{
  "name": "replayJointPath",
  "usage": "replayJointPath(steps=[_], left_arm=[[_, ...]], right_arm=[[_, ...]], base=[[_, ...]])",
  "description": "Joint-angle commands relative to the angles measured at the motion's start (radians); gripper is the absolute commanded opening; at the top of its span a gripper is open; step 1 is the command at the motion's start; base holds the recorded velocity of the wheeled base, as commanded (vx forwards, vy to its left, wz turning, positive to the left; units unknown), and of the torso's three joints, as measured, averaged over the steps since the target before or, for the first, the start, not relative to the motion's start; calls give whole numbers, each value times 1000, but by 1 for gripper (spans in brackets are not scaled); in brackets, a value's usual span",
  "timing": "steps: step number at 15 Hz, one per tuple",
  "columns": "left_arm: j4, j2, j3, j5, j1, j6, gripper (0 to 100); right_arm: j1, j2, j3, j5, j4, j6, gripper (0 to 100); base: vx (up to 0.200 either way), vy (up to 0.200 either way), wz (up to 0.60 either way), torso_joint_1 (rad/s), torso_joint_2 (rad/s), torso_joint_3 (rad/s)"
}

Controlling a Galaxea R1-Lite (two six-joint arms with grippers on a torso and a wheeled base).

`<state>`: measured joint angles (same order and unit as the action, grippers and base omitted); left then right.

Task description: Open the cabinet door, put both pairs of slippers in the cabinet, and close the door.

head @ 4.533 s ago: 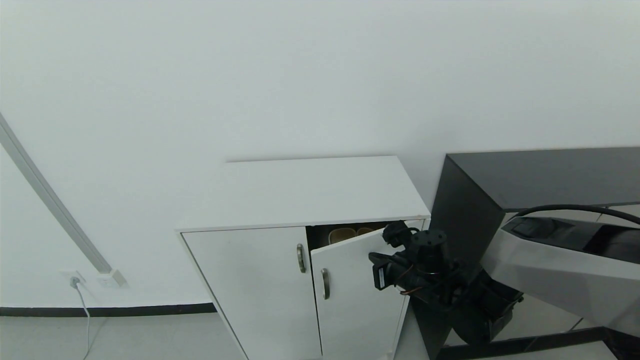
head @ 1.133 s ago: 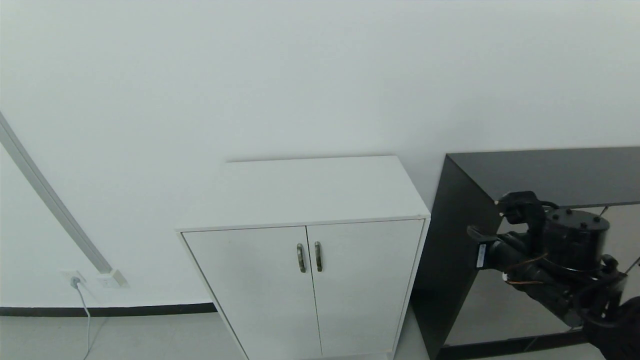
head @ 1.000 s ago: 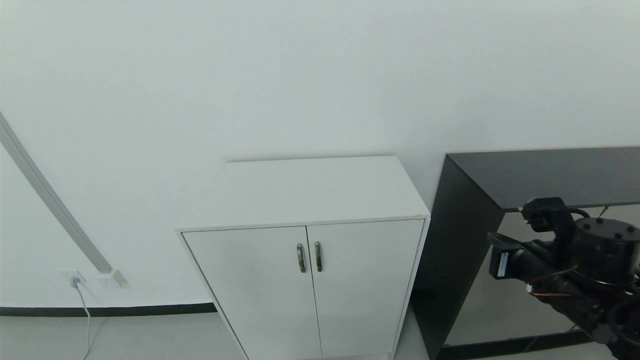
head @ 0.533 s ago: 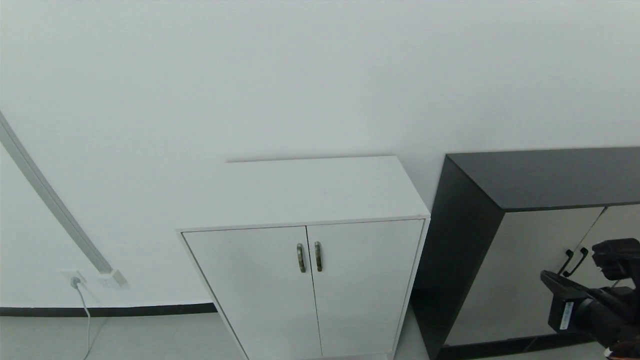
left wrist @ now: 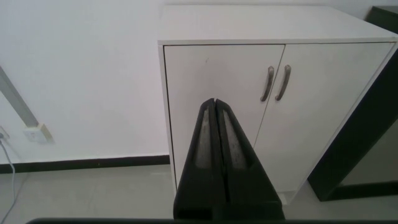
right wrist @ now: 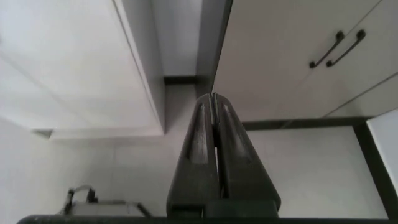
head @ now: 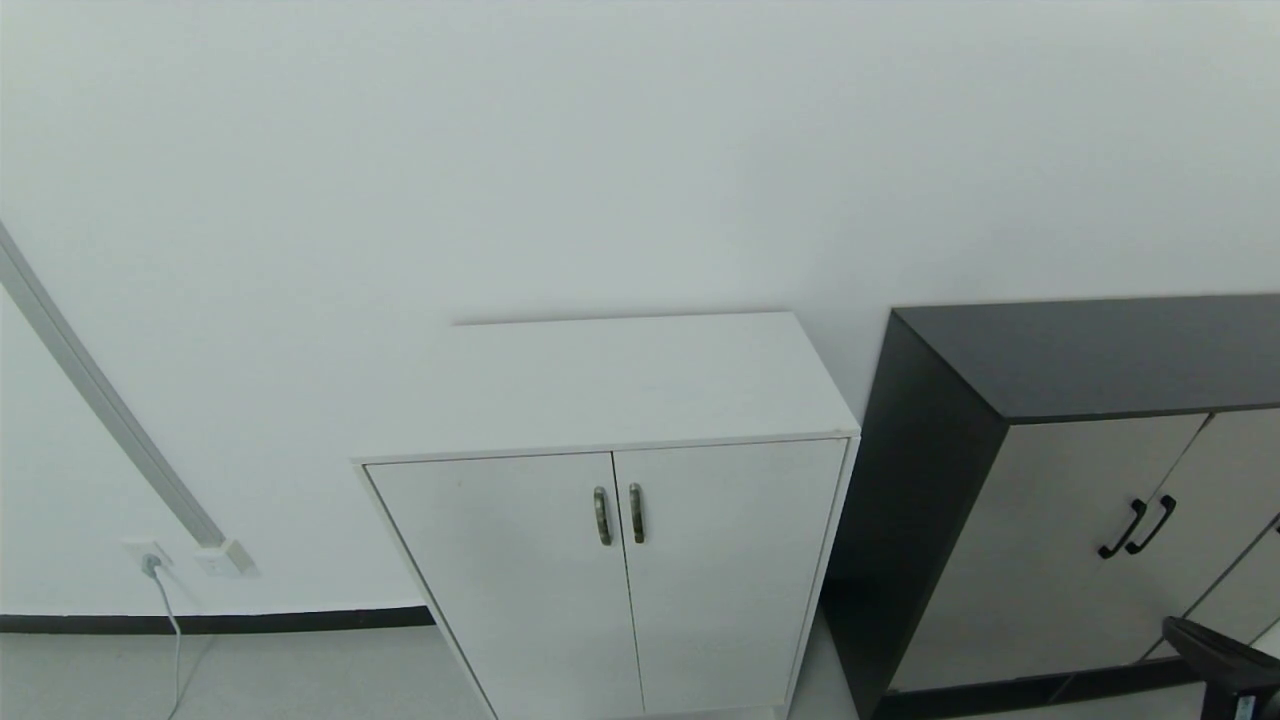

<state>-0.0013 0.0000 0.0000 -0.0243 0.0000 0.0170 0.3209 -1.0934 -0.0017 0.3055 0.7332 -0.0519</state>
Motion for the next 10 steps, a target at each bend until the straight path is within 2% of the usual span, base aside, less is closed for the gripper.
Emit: replayJointPath(steps=[1,6,10], left_arm=[[0,0,0,0,0,0,0],[0,0,0,0,0,1,0],[0,0,0,0,0,1,0]], right_arm=[[3,173,-4,-49,-103,0,0],[29,299,-3,-141,-285,0,0],[122,339,-1,-154,-454,-3,0]], base=[[0,0,0,0,0,0],[0,0,0,0,0,0],[0,0,0,0,0,0]])
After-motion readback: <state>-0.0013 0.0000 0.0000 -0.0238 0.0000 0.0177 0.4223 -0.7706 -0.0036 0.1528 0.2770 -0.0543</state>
